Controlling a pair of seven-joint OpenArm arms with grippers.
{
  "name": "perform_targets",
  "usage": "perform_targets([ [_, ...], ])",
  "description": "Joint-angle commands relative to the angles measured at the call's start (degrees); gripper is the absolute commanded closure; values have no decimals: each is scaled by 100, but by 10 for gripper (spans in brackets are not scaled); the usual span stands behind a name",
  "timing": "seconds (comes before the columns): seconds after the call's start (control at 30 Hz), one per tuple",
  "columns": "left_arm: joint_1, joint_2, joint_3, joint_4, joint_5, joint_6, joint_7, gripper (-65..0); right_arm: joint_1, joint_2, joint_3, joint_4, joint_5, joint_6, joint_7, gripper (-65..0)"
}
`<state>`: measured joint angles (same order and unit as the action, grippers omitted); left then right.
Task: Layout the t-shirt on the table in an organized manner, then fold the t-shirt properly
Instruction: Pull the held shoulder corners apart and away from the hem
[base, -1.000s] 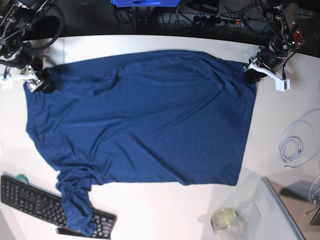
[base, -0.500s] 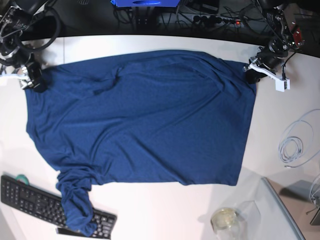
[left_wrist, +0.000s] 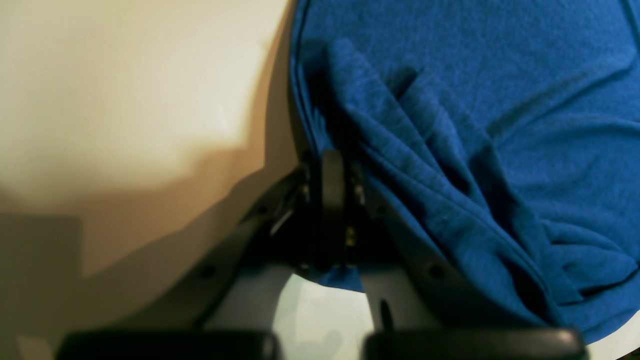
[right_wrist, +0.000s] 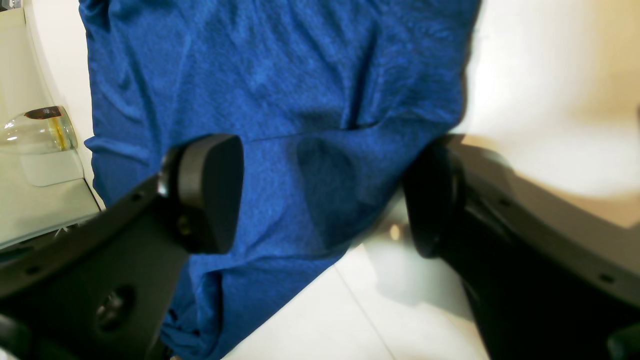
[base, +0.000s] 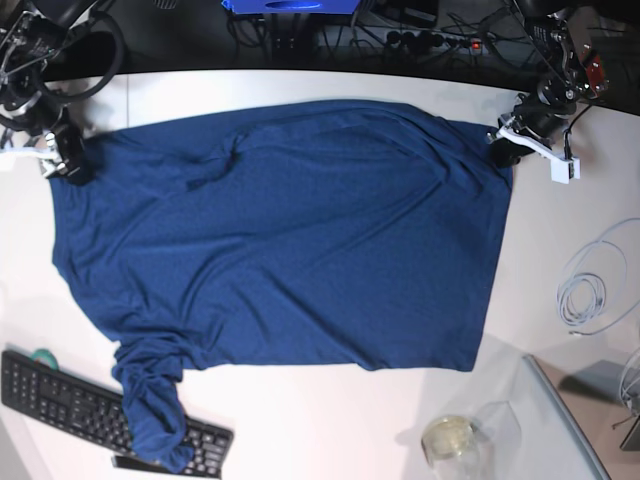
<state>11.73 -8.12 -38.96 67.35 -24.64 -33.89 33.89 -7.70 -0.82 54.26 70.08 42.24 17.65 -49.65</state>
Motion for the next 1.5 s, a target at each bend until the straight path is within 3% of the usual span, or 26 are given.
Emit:
perform_targets([
  [0.0, 1, -63, -20, 65, 60, 35, 79, 0, -122, -54, -33, -112, -545, -187, -288, -420],
  [0.3, 45, -63, -20, 74, 60, 35, 97, 0, -113, -28, -33, -112, -545, -205, -288, 0],
  [0.43, 106, -63, -20, 302, 60, 53, 150, 0, -113, -19, -33, 73, -536, -213, -420, -5],
  [0.5, 133, -63, -126, 566, 51, 53, 431, 0, -87, -19, -33, 310, -536, -248, -657, -5],
  [0.67, -219, -54, -900, 1049, 60, 53, 1372, 0, 72, -63, 11, 1014, -527, -908, -1246, -3],
  [0.87, -333, -63, -1058, 1383, 69, 53, 1662, 0, 124, -160, 20, 1664, -527, -987, -1703, -3],
  [1.47, 247, -10, -1067, 1216, 69, 53, 1600, 0, -368, -177, -24, 1242, -562, -987, -1176, -3],
])
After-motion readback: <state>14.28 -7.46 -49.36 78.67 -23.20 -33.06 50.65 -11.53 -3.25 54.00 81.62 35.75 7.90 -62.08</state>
